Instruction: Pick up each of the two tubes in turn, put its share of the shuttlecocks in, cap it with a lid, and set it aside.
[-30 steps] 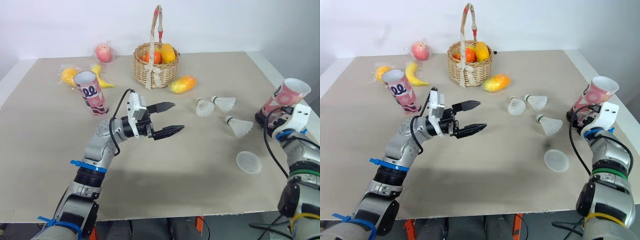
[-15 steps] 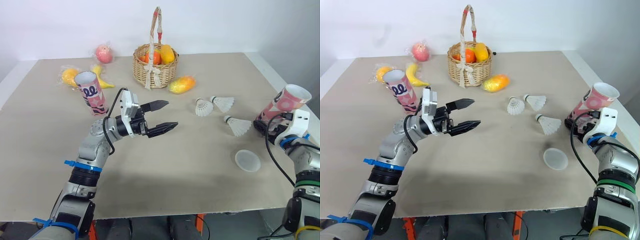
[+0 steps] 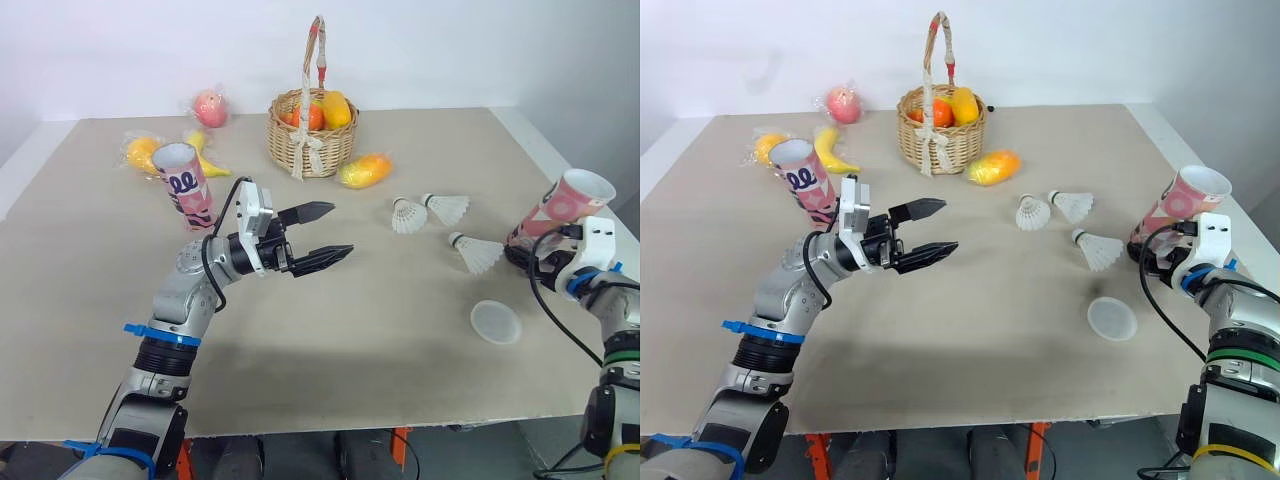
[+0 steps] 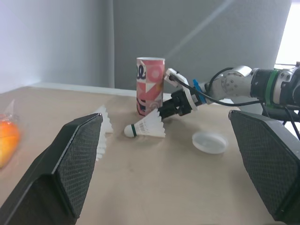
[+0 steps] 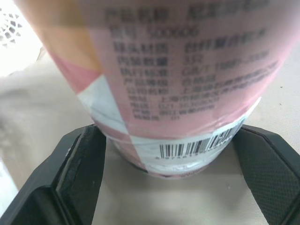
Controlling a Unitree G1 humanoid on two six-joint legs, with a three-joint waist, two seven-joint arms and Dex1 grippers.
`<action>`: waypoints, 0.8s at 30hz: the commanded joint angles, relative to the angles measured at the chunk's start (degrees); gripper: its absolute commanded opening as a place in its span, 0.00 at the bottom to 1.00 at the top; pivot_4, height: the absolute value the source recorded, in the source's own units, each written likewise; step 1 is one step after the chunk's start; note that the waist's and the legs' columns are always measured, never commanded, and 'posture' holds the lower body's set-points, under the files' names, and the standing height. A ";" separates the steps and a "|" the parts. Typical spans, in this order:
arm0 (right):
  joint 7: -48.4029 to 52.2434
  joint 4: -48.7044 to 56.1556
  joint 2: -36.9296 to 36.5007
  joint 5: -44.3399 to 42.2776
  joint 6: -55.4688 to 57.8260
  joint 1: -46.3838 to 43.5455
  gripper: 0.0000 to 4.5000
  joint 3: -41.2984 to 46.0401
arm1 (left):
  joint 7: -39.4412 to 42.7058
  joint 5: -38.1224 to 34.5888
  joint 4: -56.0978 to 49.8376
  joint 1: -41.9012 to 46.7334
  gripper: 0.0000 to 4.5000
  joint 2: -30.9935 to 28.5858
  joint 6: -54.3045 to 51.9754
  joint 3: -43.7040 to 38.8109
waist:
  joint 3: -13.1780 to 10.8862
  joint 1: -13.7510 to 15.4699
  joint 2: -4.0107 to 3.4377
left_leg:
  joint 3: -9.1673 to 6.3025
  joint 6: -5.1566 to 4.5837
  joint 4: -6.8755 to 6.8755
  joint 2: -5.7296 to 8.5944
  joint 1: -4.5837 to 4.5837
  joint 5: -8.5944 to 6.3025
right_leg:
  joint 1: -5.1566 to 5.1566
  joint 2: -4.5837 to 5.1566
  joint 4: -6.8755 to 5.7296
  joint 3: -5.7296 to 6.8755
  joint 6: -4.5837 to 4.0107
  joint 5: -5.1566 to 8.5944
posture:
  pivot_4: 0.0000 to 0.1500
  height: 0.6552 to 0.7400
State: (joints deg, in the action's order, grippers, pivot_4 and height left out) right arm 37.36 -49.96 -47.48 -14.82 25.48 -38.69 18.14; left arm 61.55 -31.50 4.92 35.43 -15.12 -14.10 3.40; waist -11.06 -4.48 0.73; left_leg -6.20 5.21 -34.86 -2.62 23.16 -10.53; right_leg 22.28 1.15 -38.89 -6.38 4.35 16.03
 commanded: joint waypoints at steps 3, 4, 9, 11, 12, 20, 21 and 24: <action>4.84 -3.02 -2.52 1.52 3.00 0.80 0.99 -2.10 | -0.24 -1.13 -3.13 -0.29 1.00 -0.90 -0.16 -1.61 | 0.00 0.01 0.00 | 0.00 0.00 0.01 0.00 0.01 0.00 | -0.01 0.00 0.04 0.01 0.01 0.01 | 1.00 1.00; 5.51 -3.21 -3.09 1.54 3.04 0.93 0.99 -2.07 | -0.26 -1.15 -3.22 -0.37 1.00 -0.98 -0.16 -1.65 | 0.00 0.02 0.00 | 0.00 0.00 0.01 0.00 0.01 0.00 | -0.02 0.01 0.06 0.01 0.01 0.01 | 1.00 1.00; 10.44 -0.40 -5.97 -0.04 5.03 3.78 0.99 -1.49 | -0.23 -1.36 -3.81 -1.06 1.00 -1.92 -0.64 -2.22 | 0.00 0.26 0.01 | 0.00 0.00 0.02 0.01 0.05 0.00 | -0.08 0.01 0.16 0.03 0.05 0.03 | 1.00 1.00; 12.45 2.19 -6.98 -0.93 5.95 5.79 0.99 -0.95 | -0.15 -1.38 -4.19 -1.48 1.00 -2.58 -0.99 -2.45 | 0.00 0.28 0.01 | 0.00 0.00 0.01 0.00 0.08 0.00 | -0.14 0.01 0.23 0.04 0.07 0.04 | 1.00 1.00; 13.02 3.27 -7.37 -1.40 6.36 6.59 0.99 -0.55 | -0.16 -1.50 -4.36 -1.63 1.00 -2.81 -1.30 -2.55 | 0.00 0.29 0.01 | 0.00 0.00 0.01 0.00 0.07 0.00 | -0.15 0.01 0.25 0.04 0.07 0.04 | 1.00 1.00; 24.08 25.39 -10.30 -10.04 6.44 21.28 0.99 7.25 | -2.05 -2.94 -9.66 -6.56 1.00 -6.45 -4.59 -4.83 | -0.01 0.22 -0.02 | 0.00 -0.02 0.07 0.00 0.11 -0.02 | -0.15 0.02 0.35 0.04 0.10 0.06 | 1.00 1.00; 26.19 30.68 -10.22 -12.54 6.55 24.05 0.99 9.66 | -3.02 -2.88 -11.01 -7.94 1.00 -7.18 -5.35 -5.38 | -0.01 0.20 -0.03 | 0.00 -0.03 0.10 0.00 0.11 -0.02 | -0.15 0.02 0.37 0.04 0.13 0.08 | 1.00 1.00; 30.08 42.06 -10.13 -18.39 8.34 29.20 0.99 14.18 | -5.90 -2.52 -13.75 -11.01 1.00 -8.52 -6.37 -6.77 | 0.01 -0.05 -0.10 | 0.03 -0.03 0.10 0.01 0.11 -0.02 | -0.13 0.04 0.37 0.00 0.13 0.08 | 1.00 1.00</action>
State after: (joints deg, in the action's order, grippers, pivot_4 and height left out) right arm 65.23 -14.71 -55.95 -29.46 33.60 -9.65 28.47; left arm 57.11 -33.19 -5.68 24.84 -23.10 -20.23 -1.39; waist -11.06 -4.53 0.63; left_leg -6.17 5.18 -34.76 -2.62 23.26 -10.56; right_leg 22.14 1.19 -38.52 -6.37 4.48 16.11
